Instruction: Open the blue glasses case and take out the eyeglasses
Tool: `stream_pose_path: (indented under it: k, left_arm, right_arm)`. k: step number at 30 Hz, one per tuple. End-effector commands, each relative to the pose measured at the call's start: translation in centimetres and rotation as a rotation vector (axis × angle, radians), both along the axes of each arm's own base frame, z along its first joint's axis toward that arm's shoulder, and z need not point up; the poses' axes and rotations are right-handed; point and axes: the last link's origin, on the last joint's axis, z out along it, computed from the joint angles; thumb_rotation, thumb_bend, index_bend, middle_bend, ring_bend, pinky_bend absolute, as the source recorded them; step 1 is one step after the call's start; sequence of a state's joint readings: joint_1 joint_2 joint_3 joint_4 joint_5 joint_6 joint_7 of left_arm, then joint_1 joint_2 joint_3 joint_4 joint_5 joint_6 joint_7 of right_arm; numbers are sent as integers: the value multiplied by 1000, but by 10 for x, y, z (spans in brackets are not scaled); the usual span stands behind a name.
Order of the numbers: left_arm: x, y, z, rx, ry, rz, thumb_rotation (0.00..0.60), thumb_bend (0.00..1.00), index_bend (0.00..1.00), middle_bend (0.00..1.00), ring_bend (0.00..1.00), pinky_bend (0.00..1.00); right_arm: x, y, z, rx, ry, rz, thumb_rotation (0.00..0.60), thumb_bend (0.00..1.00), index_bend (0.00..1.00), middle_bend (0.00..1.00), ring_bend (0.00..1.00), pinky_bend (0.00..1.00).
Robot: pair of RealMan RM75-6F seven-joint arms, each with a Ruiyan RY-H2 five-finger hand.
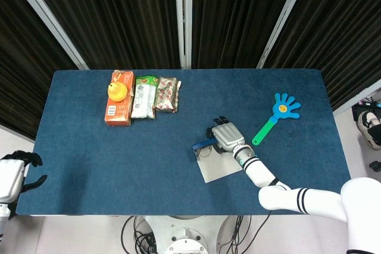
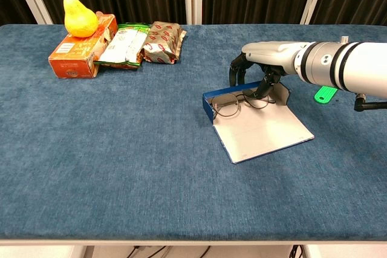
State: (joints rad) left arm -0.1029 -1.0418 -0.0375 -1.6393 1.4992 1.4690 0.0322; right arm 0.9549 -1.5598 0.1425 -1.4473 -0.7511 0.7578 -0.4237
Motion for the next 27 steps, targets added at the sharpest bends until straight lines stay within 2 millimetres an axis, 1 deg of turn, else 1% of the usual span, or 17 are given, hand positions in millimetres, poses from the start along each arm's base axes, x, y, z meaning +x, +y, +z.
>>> stream_pose_path:
  k: [1, 5, 10, 14, 17, 21, 27]
  left_arm:
    - [0, 0, 0, 0, 0, 0, 600, 164, 538, 536, 391, 517]
    - [0, 0, 0, 0, -1, 0, 600, 164, 538, 536, 391, 517]
    - [0, 0, 0, -1, -1, 0, 600, 164, 538, 536, 391, 517]
    - [0, 0, 0, -1, -1, -1, 600, 164, 538, 536, 391, 517]
    - [0, 0, 0, 0, -1, 0, 600, 164, 538, 535, 391, 517]
    - [0, 0, 0, 0, -1, 0, 600, 165, 538, 535, 391, 517]
    - [0, 0, 0, -1, -2, 0, 600, 164, 538, 535, 391, 517]
  right_arm:
    - [0, 0, 0, 1, -1, -1, 600, 435, 401, 371, 79, 0]
    - [1, -1, -1, 0, 2, 1, 600, 445, 439, 371, 79, 0]
    - [1, -1, -1, -11, 3, 4, 600, 454, 524, 371, 79, 0]
    - [3, -2, -1, -31, -6, 8, 600, 465, 586, 371, 79, 0]
    - [6, -3, 1, -67, -23, 17, 600, 475, 611, 371, 79, 0]
    - [11, -4, 1, -169, -45, 65, 600, 477, 629, 368, 79, 0]
    - [11, 1, -7, -361, -73, 160, 600, 461, 635, 364, 79, 0]
